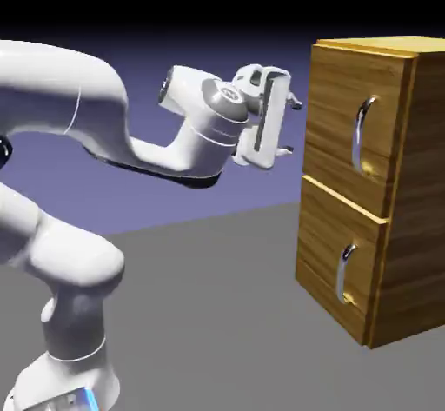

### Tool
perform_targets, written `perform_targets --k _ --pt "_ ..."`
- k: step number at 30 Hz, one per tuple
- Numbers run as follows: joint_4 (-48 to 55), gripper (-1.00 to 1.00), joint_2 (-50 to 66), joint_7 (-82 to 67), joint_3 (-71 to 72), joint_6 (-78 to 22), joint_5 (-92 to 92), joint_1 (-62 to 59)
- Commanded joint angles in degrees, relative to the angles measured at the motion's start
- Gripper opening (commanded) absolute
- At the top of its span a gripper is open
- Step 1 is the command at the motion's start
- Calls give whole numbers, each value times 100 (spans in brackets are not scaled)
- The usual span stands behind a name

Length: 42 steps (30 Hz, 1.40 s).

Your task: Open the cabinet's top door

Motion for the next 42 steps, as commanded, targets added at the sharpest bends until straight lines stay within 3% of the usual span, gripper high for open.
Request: perform_targets --k 1,26,33,34,42 --pt "39 0 -30 -86 -94 -21 -250 90" --pt "1001 0 -774 -2221 -2432 -548 -6435 2333" --pt "1812 0 -423 -2125 -3146 -627 -6564 3402" --pt "1812 -100 -423 -2125 -3146 -627 -6564 3402" --pt "1279 -100 671 -762 -1968 -965 -6533 1949"
